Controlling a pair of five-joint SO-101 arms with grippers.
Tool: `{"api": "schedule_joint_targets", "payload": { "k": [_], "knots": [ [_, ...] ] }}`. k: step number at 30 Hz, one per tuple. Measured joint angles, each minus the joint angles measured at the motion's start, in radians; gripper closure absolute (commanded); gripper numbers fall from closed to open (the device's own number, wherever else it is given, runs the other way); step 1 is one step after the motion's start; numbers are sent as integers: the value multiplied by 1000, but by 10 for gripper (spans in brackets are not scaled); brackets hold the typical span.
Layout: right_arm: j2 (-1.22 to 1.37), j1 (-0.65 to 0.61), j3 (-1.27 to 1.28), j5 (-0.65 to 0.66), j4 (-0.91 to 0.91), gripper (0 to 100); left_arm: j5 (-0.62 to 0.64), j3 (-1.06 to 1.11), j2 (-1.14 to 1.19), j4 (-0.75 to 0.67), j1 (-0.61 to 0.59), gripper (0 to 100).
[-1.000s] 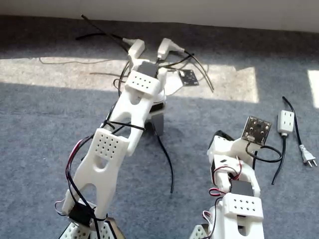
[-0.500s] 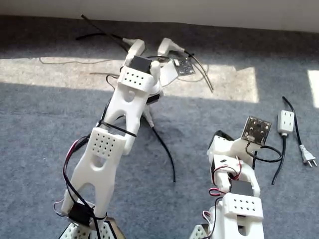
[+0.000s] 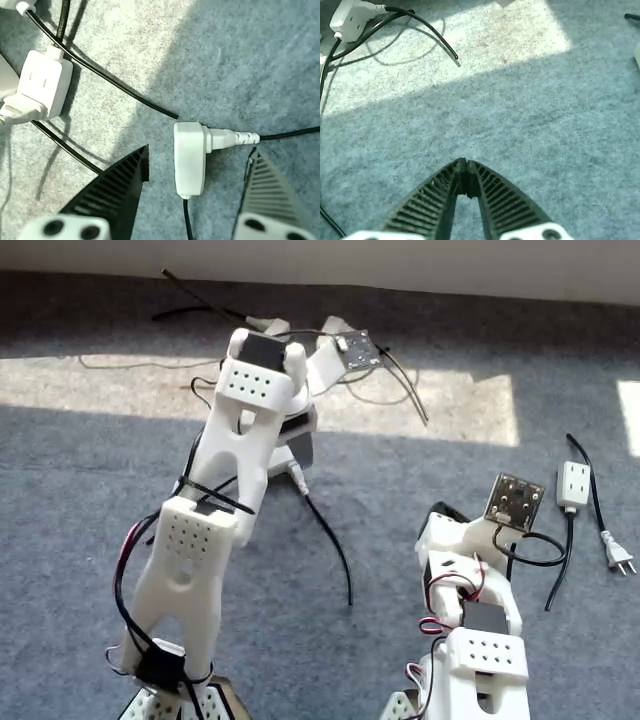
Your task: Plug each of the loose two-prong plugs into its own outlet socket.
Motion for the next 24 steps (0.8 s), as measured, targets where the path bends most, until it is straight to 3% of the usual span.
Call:
{"api": "schedule_joint_targets", "payload": {
  "k": [8,19,24],
  "knots": [
    [0,-2,0,0,0,991,0,350,-170,-2,-34,684],
    [0,-2,0,0,0,991,-92,374,-107,-5,-94,685],
    [0,0,0,0,0,991,-92,374,-54,-32,-97,821]
  ]
}}
